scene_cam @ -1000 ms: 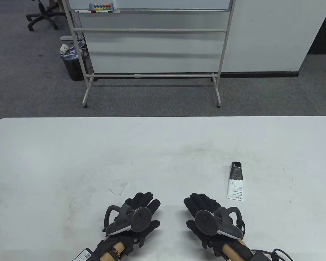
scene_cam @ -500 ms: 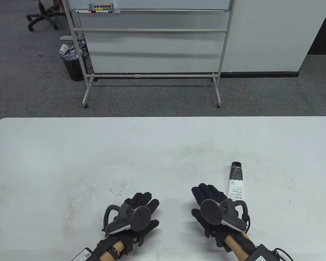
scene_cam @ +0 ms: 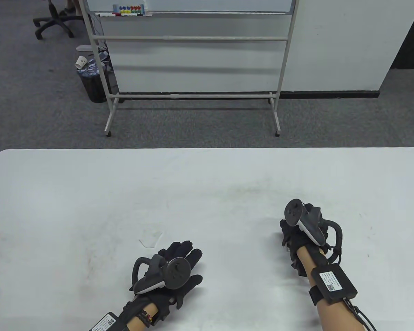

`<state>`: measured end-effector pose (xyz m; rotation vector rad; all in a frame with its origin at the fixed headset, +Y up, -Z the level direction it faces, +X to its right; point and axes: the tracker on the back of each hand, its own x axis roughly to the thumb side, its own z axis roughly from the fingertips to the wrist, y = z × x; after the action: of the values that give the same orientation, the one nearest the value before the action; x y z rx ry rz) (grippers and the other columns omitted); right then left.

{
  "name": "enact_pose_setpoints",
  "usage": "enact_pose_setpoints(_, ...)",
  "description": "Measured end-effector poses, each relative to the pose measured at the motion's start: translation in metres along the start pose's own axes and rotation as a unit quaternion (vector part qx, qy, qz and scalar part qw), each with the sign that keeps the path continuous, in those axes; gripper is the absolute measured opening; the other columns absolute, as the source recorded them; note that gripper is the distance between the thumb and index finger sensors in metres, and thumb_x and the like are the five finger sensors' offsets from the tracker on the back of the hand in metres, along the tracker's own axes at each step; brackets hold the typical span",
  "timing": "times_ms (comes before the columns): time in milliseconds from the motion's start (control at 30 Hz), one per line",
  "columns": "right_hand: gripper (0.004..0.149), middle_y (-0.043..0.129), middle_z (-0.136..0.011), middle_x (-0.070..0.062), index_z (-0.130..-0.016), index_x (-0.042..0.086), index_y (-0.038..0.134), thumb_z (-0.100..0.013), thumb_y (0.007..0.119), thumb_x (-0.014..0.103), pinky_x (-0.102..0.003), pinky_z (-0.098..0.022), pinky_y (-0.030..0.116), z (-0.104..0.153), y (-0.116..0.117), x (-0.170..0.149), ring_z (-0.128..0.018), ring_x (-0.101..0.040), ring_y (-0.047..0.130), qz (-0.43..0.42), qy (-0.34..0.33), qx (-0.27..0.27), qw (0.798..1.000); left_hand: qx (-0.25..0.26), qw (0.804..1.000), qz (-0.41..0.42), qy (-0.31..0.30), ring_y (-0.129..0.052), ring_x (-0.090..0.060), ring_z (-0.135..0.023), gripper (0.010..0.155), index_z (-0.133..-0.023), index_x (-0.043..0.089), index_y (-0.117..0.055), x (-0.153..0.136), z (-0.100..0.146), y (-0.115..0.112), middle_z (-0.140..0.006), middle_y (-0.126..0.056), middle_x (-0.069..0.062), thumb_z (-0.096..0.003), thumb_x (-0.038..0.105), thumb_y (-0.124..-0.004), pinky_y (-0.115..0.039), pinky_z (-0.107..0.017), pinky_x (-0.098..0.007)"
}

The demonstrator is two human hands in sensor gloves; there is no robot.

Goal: Squeeze cleansing milk onto cotton pad

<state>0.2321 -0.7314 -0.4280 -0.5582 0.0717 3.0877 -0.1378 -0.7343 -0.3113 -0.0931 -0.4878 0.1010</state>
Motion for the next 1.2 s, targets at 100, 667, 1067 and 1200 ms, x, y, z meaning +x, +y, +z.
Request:
enact_pose_setpoints(100,0.091,0.062,-0.109,-0.021,-0.109,0.009,0.049,-0.039,0.075,0.062,-0.055,-0.067,0.066,-0.01,0.012,-0.004,-0.099,-0.044,0.071,0.023,0.04,0.026,0.999,-0.001,1.0,0.003,0.002,-0.052,-0.042,-0.111,0.072,-0.11,0.027,-0.051,-0.001,-0.001,-0.001,-0.122,-0.047,-0.013,-0.0474,0.06,-0.065,-0.053,-0.073,-0.068)
enact_pose_setpoints(667,0.083,0.09,-0.074,-0.006,-0.097,0.008,0.069,-0.032,0.093,0.052,-0.036,-0.039,0.085,-0.019,0.032,-0.002,-0.051,-0.022,0.099,-0.023,0.092,0.068,0.993,0.008,1.0,0.002,-0.003,-0.054,-0.042,-0.11,0.072,-0.11,0.027,-0.052,0.005,-0.003,-0.001,-0.121,-0.049,-0.013,-0.0474,0.06,-0.065,-0.056,-0.073,-0.067)
enact_pose_setpoints(1067,0.065,0.095,-0.068,-0.005,-0.091,0.014,0.079,-0.037,0.085,0.05,-0.031,-0.03,0.087,0.033,-0.001,0.01,-0.041,-0.018,0.102,-0.14,-0.051,0.116,0.982,0.008,1.0,0.018,-0.023,-0.063,-0.04,-0.109,0.071,-0.109,0.026,-0.054,0.016,-0.008,-0.001,-0.119,-0.056,-0.012,-0.0476,0.059,-0.066,-0.062,-0.071,-0.065)
enact_pose_setpoints(1200,0.064,0.095,-0.069,-0.003,-0.091,0.016,0.079,-0.037,0.086,0.05,-0.031,-0.031,0.087,0.066,-0.014,0.02,-0.042,-0.017,0.102,-0.195,-0.126,0.107,0.967,-0.002,0.999,0.04,-0.022,-0.074,-0.037,-0.104,0.069,-0.107,0.025,-0.058,0.021,-0.013,0.009,-0.115,-0.066,-0.011,-0.0473,0.057,-0.07,-0.068,-0.07,-0.062)
